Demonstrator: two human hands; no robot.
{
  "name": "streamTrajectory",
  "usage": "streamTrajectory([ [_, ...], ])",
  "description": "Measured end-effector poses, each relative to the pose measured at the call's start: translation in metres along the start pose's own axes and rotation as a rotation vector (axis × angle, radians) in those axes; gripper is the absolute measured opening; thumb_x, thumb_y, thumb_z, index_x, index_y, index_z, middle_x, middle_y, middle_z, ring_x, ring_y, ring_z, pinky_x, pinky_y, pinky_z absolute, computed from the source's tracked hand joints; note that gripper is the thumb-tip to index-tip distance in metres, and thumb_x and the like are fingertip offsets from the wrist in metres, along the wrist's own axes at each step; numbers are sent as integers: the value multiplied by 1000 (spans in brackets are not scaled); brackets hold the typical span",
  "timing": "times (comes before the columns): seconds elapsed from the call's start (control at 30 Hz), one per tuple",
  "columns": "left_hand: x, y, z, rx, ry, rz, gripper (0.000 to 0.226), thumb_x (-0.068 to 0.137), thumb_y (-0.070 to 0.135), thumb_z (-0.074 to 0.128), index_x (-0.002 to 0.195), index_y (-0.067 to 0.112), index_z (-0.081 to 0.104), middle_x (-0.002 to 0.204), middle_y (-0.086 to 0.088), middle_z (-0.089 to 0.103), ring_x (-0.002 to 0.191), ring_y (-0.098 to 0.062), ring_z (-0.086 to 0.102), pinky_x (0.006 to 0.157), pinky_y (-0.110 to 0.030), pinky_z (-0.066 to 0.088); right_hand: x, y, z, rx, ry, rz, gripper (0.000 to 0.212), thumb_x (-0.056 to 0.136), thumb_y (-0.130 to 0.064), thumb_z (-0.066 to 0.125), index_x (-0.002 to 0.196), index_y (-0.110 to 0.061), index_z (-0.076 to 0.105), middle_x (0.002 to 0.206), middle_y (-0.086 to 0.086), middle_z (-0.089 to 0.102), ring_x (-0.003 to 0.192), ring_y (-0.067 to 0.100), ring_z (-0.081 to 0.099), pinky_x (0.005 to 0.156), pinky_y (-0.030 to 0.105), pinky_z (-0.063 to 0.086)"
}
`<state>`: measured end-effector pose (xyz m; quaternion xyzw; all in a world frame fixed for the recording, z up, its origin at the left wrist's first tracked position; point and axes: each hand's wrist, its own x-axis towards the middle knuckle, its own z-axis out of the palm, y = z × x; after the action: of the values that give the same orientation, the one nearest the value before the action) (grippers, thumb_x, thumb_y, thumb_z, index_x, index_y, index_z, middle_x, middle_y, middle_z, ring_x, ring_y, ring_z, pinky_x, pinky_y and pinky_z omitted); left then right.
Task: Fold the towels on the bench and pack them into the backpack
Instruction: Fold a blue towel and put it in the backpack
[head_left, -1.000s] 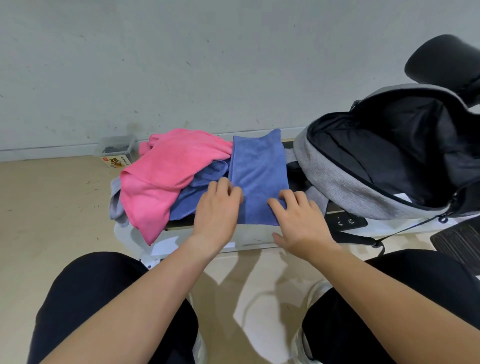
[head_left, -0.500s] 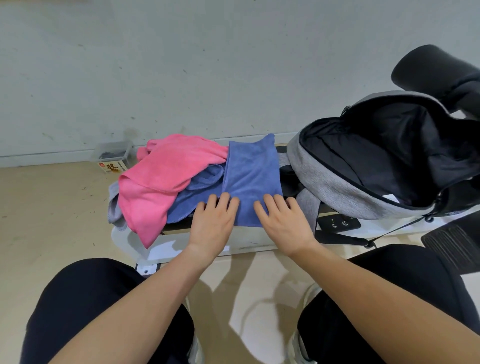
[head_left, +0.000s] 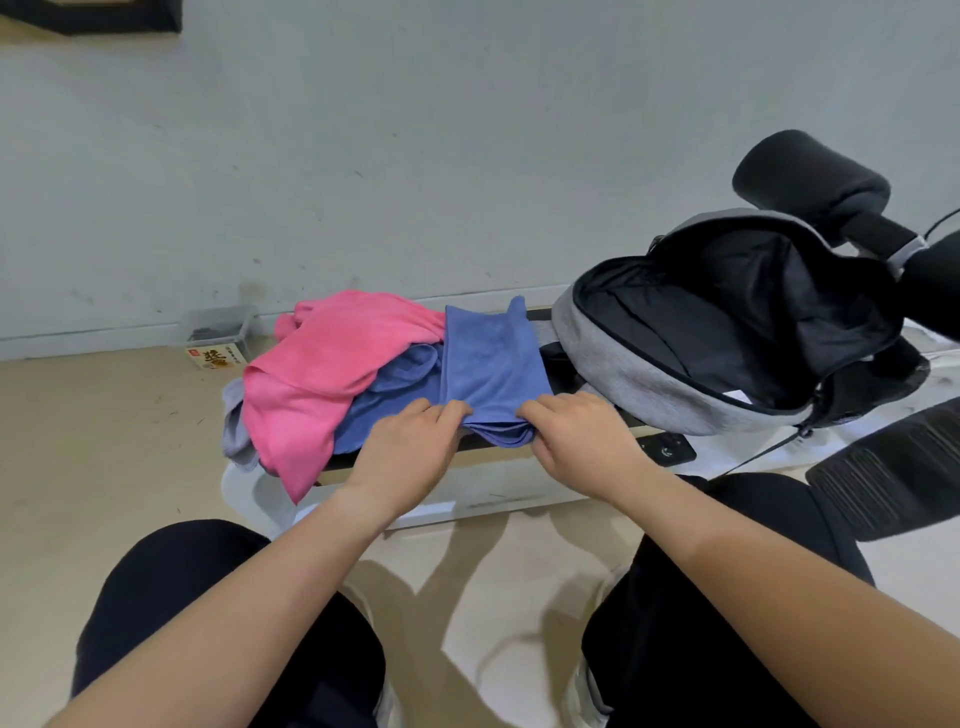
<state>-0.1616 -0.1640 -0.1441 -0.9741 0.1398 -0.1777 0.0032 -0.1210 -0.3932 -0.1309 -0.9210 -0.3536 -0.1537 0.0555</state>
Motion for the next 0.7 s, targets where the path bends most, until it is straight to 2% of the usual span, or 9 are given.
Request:
streamTrajectory([
  [0.1,1,1,-18,-243,-52,-34,20,99,34,51,113,21,56,89,-4,62,91,-27,57,65,-44,50,0,3,-22,212,-1,94,16,84,-14,52,94,-21,62,73,-8,56,66,21,52,56,31,34],
  [0.2,4,-5,-27,-364,-135,-88,17,101,39,44,105,25,54,92,-1,61,92,-25,56,74,-45,47,2,7,-32,375,-74,188,13,91,-17,49,96,-25,58,69,-14,51,64,13,47,55,32,34],
  [0.33,13,-18,-27,-444,-183,-186,18,100,37,47,96,23,57,93,-1,69,88,-27,61,76,-45,48,8,21,-31,482,-140,233,12,99,-26,46,103,-28,57,82,-9,63,75,16,57,64,40,48],
  [0.47,19,-15,-17,-663,-164,-297,15,99,38,50,108,28,56,98,5,69,94,-22,63,81,-40,48,18,30,-25,525,-128,325,15,99,-26,46,106,-28,58,86,-1,68,79,19,61,71,43,52],
  [0.5,20,-11,-15,-712,-171,-318,22,95,42,55,113,29,54,102,7,67,97,-19,62,81,-37,47,20,31,-24,543,-114,344,15,100,-26,45,106,-27,59,87,-1,68,80,19,61,72,43,52],
  [0.57,25,-2,-15,-765,-180,-357,50,80,51,71,120,31,49,109,13,62,98,-10,58,82,-33,46,25,33,-22,566,-88,378,15,100,-27,45,104,-25,59,87,0,67,81,20,61,70,40,51],
  [0.6,27,1,-14,-762,-165,-369,55,75,49,77,118,30,49,107,13,62,94,-8,57,80,-32,47,28,35,-22,563,-85,390,15,101,-27,44,103,-24,59,87,1,67,82,21,61,69,38,49],
  [0.7,36,0,-9,-745,-49,-403,29,82,33,75,95,19,54,81,7,62,73,-10,56,66,-32,43,32,43,-21,524,-83,437,16,103,-29,41,105,-24,56,90,2,65,84,23,59,72,41,50],
])
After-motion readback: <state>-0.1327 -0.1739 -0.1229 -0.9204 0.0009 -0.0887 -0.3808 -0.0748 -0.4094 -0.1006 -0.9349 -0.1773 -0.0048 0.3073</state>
